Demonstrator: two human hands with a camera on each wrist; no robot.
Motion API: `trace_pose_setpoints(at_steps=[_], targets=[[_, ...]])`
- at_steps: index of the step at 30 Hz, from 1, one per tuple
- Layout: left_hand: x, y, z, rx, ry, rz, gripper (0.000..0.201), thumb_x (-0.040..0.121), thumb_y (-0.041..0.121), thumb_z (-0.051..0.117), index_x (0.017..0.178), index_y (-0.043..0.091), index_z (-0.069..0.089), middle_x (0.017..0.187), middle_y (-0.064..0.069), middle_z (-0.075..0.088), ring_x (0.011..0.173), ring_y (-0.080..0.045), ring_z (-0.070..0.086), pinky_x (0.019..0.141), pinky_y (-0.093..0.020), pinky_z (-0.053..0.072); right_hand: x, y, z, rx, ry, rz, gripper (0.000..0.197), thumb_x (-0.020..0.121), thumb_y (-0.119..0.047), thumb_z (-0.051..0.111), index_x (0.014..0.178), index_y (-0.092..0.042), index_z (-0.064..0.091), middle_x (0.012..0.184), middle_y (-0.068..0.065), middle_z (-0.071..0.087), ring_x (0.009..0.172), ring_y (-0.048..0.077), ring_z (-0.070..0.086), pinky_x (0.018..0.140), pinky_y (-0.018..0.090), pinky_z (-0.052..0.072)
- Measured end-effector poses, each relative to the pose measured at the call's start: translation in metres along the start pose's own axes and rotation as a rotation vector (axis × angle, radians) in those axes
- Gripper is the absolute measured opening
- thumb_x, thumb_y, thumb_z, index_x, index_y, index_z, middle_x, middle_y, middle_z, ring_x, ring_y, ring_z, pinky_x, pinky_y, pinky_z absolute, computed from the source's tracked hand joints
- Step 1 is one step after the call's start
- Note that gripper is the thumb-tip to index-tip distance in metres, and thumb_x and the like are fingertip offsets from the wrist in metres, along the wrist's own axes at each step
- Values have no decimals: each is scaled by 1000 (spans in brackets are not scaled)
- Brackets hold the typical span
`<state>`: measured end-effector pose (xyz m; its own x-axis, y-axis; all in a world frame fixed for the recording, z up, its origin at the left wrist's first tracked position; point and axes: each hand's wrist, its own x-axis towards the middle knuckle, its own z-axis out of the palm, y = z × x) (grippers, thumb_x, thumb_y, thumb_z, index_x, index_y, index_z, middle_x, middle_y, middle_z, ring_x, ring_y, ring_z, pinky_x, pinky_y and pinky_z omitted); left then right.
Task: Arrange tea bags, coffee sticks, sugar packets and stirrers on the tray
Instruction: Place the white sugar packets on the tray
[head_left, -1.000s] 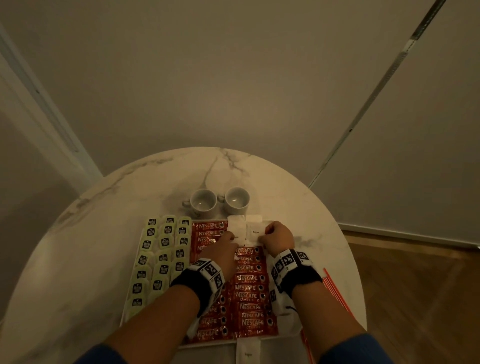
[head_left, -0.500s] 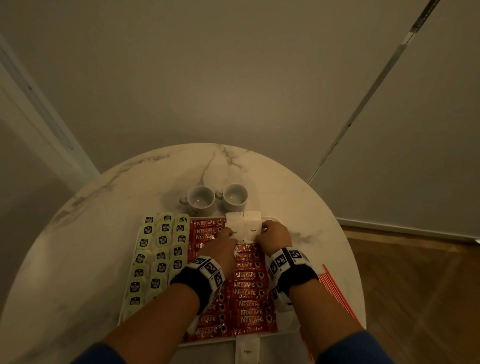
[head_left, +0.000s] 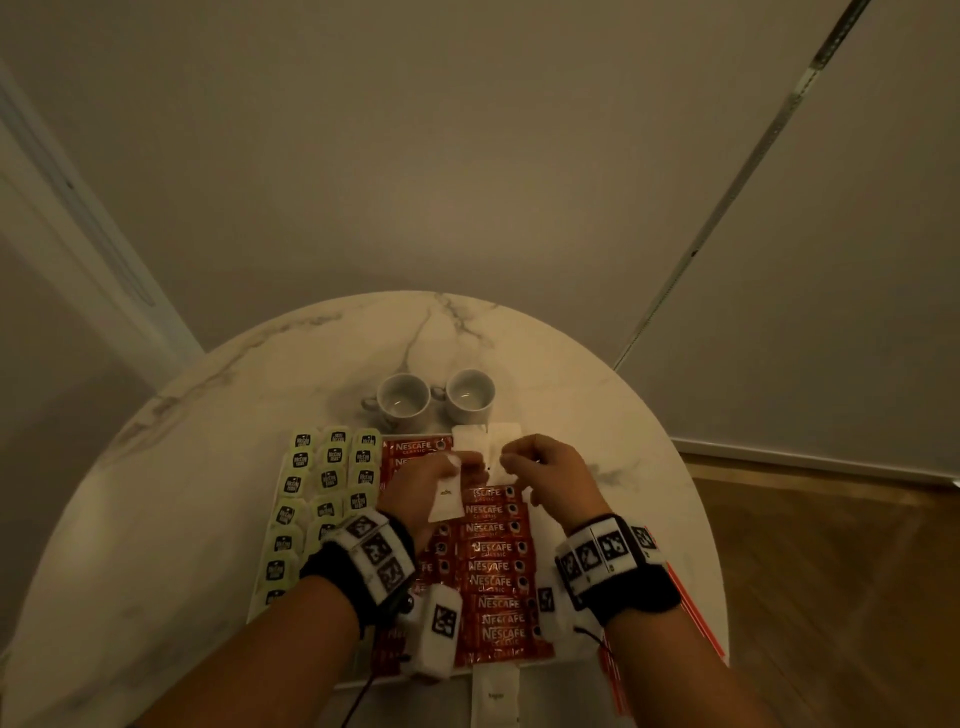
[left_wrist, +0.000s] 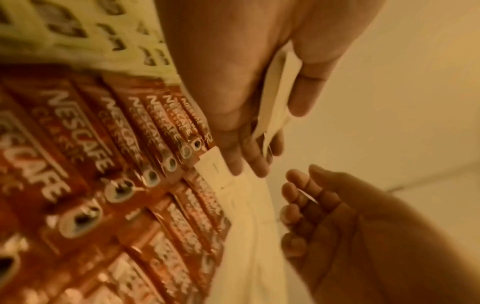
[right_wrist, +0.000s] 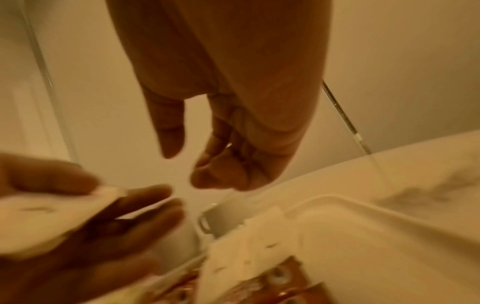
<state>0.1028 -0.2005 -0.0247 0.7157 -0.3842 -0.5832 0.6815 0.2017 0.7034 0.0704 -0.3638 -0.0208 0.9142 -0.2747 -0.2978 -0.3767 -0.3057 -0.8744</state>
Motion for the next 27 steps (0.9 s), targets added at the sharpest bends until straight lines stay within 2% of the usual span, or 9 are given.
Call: trace_pose_setpoints(at_steps=[2,3,5,8,13,18,22,25,27], targets=[[-9,1,-5,-157,-66,-51,36,94,14,40,114,-2,65,124,-24,60,115,-36,56,99,-47,46,-21,-12,4,109,-156,-2,7,85,-18,69,88,-12,68,76,-2,68,63,7,61,56,18,45],[-13,2,-6,-200,-107,-65,37,95,18,40,117,0,64,127,-24,59,121,-37,53,102,-48,43,-29,-15,8,151,-220,0,8,85,-17,70,88,-11,68,74,-4,67,61,4,60,55,17,45],[-23,4,-2,-264,-170,-88,41,97,25,39,123,1,60,128,-22,59,121,-35,55,102,-45,43,-42,-18,15,204,-275,-19,8,82,-12,72,86,-12,66,72,-4,66,59,3,60,55,15,45],[-36,7,5,-317,-235,-75,46,94,33,40,125,4,57,127,-17,60,113,-29,58,101,-42,41,-52,-16,22,236,-237,-63,9,82,-5,71,83,-11,64,71,-2,65,61,5,60,54,15,44],[-48,6,3,-348,-232,32,49,87,36,47,128,10,57,126,-17,61,117,-32,56,99,-47,44,-66,-15,20,333,-221,-66,8,84,-3,67,79,-7,63,69,4,62,57,10,56,48,17,42],[-54,-1,3,-73,-130,190,34,101,29,37,116,17,65,105,-12,65,95,-27,63,80,-41,54,-74,-19,16,381,-274,4,9,83,-5,69,82,-7,61,73,9,64,60,15,59,47,21,43],[-58,-3,-7,315,-39,271,17,96,23,52,105,16,65,108,-13,65,95,-30,65,85,-50,56,-69,-23,5,270,-163,11,11,85,-3,62,80,-11,56,75,11,60,60,21,57,47,27,43],[-60,-7,-15,719,-112,257,10,88,26,65,96,20,67,94,-7,72,87,-26,69,79,-40,58,-65,-23,-1,106,-113,-61,12,84,-4,64,82,-15,60,75,7,63,61,20,59,49,28,46],[-60,-13,-14,668,-151,196,11,87,22,67,97,17,67,92,-9,73,82,-26,68,75,-35,55,-65,-21,1,118,-84,-92,8,84,-8,67,88,-15,64,79,5,67,66,18,63,51,25,47]])
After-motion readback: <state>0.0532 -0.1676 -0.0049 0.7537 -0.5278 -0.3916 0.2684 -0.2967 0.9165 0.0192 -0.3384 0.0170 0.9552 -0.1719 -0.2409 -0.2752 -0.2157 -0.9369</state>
